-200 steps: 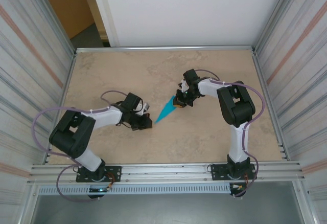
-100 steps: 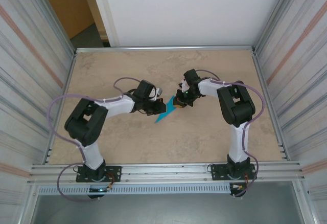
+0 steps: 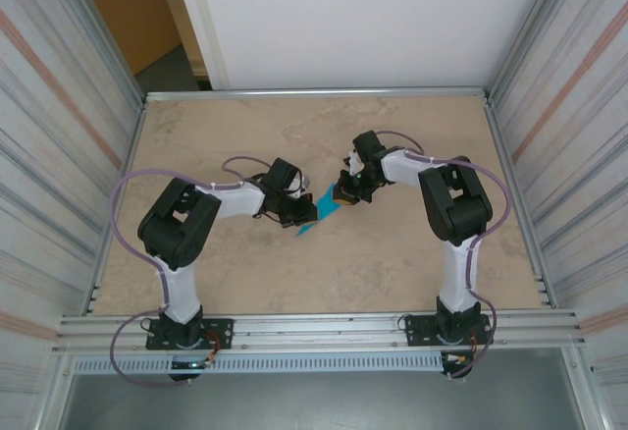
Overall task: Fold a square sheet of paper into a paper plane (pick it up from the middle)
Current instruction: Fold the wing for the fifth time at the center of the table.
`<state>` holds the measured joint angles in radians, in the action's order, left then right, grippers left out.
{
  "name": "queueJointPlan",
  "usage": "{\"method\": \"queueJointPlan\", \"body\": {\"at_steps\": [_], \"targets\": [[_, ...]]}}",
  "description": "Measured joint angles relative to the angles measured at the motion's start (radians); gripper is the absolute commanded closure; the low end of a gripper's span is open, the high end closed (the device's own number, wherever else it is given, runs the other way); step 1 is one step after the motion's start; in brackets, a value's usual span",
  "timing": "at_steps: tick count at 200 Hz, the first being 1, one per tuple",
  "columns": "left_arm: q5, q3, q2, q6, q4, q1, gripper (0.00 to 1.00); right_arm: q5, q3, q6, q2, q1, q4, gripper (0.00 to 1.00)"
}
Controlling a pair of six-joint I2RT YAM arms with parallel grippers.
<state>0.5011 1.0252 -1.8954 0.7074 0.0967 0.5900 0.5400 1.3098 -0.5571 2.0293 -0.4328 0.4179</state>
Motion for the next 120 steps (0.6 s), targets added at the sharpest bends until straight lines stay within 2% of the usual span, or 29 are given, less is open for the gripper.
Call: {"method": "queueJointPlan", "body": {"at_steps": [25, 56, 120], "targets": [[0.0, 0.0, 0.0, 0.004, 0.004, 0.0, 1.0, -0.054, 0.007, 0.013, -0.024, -0.048, -0.003, 0.92], [0.0, 0.001, 0.0, 0.005, 0.008, -0.002, 1.0, -0.061, -0.024, 0.012, -0.024, -0.082, -0.037, 0.93], [0.002, 0.001, 0.0, 0.024, 0.01, -0.005, 1.0, 0.003, -0.082, 0.012, -0.014, -0.012, -0.098, 0.94]]}}
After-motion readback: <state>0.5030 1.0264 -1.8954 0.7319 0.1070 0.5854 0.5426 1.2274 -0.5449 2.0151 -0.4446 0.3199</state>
